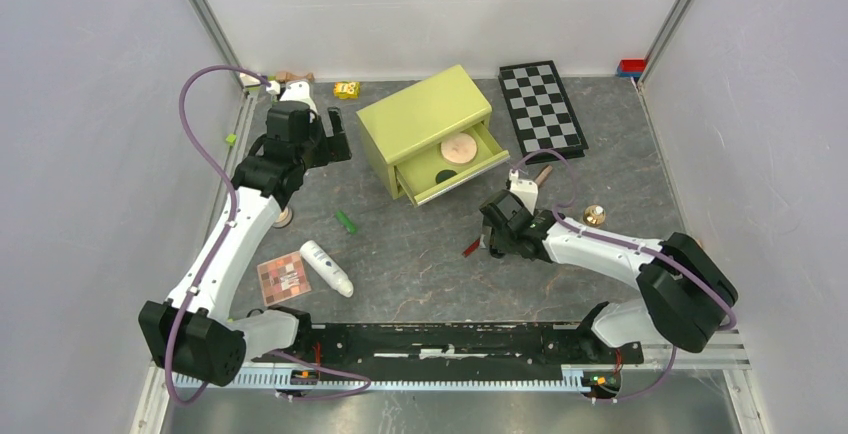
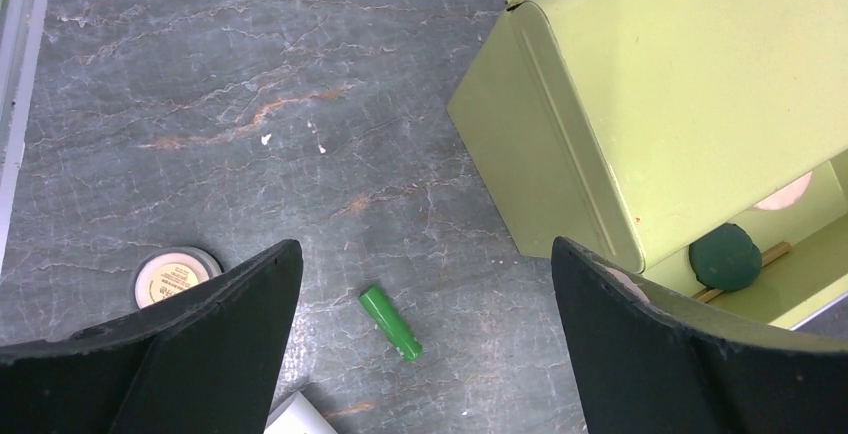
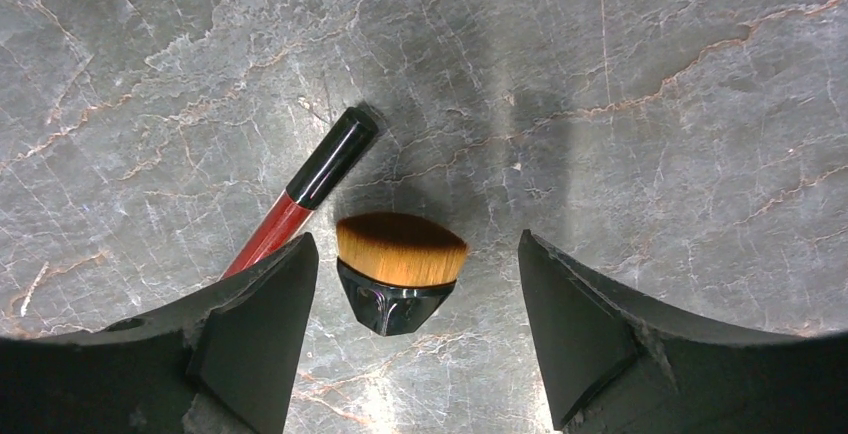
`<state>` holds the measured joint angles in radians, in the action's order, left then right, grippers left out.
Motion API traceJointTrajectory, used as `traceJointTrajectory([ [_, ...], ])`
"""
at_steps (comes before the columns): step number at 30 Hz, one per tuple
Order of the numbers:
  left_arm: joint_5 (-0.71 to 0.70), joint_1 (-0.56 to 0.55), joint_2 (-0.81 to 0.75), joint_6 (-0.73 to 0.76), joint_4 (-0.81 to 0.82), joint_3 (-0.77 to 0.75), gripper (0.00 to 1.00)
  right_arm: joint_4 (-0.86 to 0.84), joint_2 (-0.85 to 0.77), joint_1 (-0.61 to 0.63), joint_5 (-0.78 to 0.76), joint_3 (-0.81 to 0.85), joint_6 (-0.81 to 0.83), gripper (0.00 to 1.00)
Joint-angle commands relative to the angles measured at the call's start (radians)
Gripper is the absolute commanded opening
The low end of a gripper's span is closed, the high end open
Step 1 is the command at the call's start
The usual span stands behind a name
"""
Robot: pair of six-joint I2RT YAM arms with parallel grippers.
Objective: Organize the makeup
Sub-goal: Pick up the makeup brush from the center of the board.
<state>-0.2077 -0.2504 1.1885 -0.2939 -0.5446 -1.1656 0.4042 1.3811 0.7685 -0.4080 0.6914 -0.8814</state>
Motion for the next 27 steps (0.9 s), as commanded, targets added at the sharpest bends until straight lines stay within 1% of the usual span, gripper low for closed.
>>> traceJointTrajectory([
  [1,-0.016,-0.003,-0.012,0.046,0.026,0.0,1.0,-0.008,0.021,0.0,0.018,0.015,0.005,0.79],
  [7,-0.016,-0.003,-0.011,0.047,0.026,0.003,1.0,-0.011,0.023,0.0,0.033,-0.003,0.027,0.66],
  [11,-0.013,-0.003,-0.007,0.046,0.026,0.003,1.0,-0.01,0.017,0.0,0.032,0.005,0.045,0.53],
  [15,-0.015,-0.002,-0.002,0.047,0.026,0.003,1.0,-0.025,-0.006,0.0,0.044,0.01,0.085,0.5],
  [19,-0.015,-0.002,0.003,0.048,0.026,0.003,1.0,-0.069,-0.069,-0.007,0.059,0.0,0.141,0.45],
  [23,-0.018,-0.003,0.005,0.05,0.025,0.003,1.0,-0.111,-0.144,-0.041,0.092,-0.004,0.212,0.41],
  [27,-0.016,-0.003,0.005,0.049,0.025,0.004,1.0,-0.149,-0.22,-0.071,0.137,0.002,0.321,0.39],
])
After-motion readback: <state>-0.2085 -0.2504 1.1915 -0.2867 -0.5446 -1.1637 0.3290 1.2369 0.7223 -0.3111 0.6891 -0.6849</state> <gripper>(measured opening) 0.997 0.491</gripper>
